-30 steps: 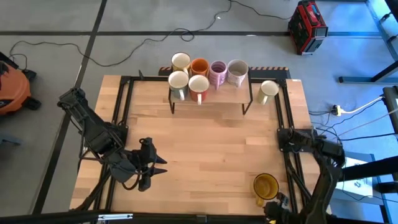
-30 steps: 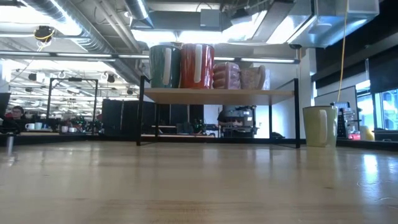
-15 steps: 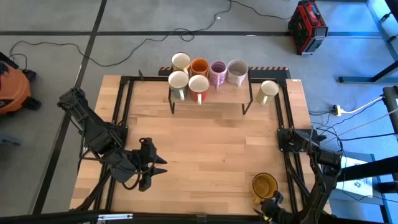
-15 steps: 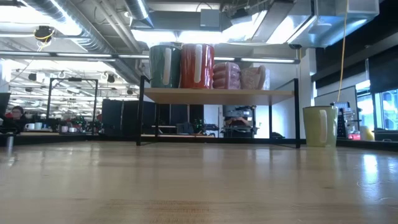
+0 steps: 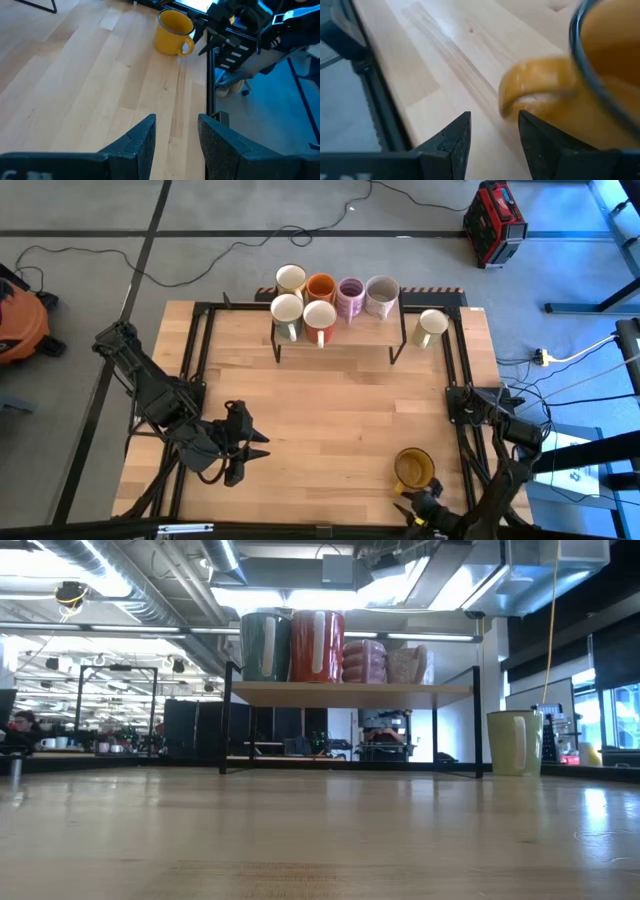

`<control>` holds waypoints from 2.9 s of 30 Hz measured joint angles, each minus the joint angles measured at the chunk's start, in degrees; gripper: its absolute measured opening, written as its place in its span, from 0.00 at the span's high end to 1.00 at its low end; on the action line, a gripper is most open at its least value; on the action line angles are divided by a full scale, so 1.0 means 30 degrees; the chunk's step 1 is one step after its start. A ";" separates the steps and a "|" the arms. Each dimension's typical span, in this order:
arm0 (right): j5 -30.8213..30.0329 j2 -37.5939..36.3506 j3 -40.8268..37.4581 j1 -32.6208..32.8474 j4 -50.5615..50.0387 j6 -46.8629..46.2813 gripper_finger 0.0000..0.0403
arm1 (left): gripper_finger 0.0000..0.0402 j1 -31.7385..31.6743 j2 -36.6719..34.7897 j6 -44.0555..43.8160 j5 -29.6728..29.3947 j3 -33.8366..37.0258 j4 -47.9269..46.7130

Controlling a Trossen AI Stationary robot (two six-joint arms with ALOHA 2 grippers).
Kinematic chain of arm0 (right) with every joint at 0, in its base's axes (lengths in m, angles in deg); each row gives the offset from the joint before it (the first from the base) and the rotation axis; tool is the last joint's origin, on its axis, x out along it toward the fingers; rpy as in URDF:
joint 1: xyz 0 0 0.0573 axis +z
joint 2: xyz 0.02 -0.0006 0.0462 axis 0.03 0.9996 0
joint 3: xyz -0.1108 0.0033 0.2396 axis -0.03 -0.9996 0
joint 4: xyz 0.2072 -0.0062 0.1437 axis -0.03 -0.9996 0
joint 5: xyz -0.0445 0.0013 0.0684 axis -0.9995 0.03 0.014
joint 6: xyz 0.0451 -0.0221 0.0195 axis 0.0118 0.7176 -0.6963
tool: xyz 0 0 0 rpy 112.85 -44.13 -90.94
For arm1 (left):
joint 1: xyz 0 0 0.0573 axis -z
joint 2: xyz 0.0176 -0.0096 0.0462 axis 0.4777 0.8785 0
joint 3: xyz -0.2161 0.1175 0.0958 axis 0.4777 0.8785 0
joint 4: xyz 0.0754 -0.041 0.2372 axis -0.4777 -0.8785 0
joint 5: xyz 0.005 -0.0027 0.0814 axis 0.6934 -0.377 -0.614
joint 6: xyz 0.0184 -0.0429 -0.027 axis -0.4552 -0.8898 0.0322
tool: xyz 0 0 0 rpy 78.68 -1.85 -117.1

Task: Place coffee mugs
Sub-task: Put the yellow mug on the shelf

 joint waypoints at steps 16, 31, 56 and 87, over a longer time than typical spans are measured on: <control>-0.1188 0.0007 -0.1274 -0.1586 0.2275 0.2045 0.62 | 0.65 0.0000 -0.0011 -0.0138 -0.0045 0.0000 0.0141; -0.0938 -0.0479 -0.1259 -0.1730 0.0575 0.1934 0.62 | 0.65 0.0000 -0.0015 0.0033 -0.0027 0.0000 0.0119; 0.2672 -0.2422 -0.1237 -0.0054 0.1068 0.1515 0.62 | 0.65 -0.0052 -0.0109 0.0025 0.0640 0.0000 0.0092; -0.6383 0.2270 -0.1259 -0.2734 0.1860 -0.0417 0.62 | 0.65 -0.1804 -0.0102 0.0011 0.0662 0.0000 0.0112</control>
